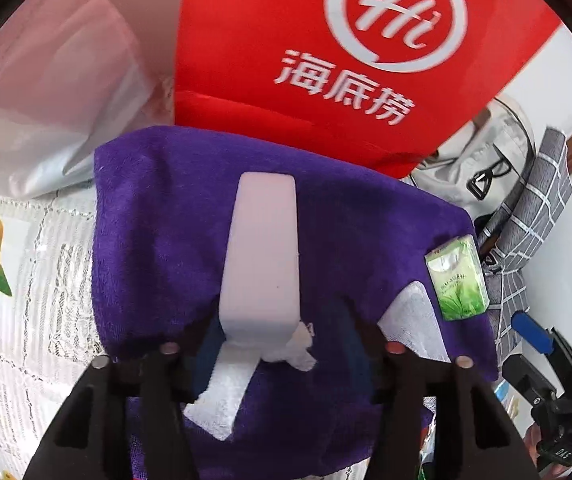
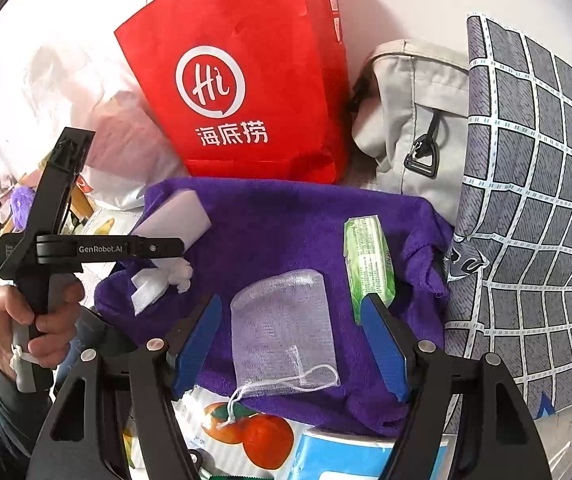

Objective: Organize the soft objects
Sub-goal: 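Lower the sponge block onto the towel and open the left tool while the right tool releases the mesh bag, then withdraw both tools from the towel toward the yellow bag and the snack packet, then grasp the yellow adidas bag with the left tool while the right tool grasps the white snack packet, then carry the yellow bag with the left tool while the right tool carries the snack packet to the towel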

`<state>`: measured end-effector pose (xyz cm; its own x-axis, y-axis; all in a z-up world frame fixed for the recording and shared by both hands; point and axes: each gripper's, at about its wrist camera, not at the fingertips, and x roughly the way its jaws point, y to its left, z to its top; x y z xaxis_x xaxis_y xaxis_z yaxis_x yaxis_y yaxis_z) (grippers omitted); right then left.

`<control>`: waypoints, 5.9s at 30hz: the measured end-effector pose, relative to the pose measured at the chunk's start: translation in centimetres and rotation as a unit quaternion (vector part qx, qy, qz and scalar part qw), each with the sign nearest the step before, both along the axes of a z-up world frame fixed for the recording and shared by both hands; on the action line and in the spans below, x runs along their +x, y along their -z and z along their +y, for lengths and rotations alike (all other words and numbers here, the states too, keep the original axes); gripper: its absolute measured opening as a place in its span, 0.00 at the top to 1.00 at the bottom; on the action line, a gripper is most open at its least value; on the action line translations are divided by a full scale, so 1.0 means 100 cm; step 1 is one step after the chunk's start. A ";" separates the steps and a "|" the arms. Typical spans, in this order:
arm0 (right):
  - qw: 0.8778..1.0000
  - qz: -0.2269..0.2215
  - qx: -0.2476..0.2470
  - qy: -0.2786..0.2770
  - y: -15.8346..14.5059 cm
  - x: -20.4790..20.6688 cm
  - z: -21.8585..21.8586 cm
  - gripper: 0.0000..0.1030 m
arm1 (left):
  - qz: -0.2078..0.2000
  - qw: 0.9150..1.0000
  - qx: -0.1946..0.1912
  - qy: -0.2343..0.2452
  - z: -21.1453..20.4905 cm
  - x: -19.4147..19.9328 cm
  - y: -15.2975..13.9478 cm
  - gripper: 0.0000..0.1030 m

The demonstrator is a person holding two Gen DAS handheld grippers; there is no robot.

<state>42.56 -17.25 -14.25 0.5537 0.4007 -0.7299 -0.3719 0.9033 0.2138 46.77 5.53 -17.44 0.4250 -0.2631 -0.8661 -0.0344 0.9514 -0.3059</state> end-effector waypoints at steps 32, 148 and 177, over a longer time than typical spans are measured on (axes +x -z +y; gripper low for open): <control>0.996 0.006 -0.004 0.088 -0.008 -0.116 -0.020 0.30 | -0.126 0.992 0.013 0.020 -0.010 -0.079 -0.118 0.34; 0.993 -0.013 -0.046 0.106 0.083 -0.319 -0.077 0.55 | -0.070 0.997 0.011 0.023 -0.015 -0.332 -0.011 0.40; 0.991 -0.088 -0.019 0.098 -0.034 -0.239 -0.045 0.55 | -0.122 0.992 0.019 0.004 0.006 -0.278 -0.095 0.40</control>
<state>18.64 -21.77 -10.86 0.7380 0.2470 -0.6279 -0.2160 0.9681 0.1269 18.93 6.11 -7.93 0.6211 -0.2369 -0.7470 0.0439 0.9622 -0.2687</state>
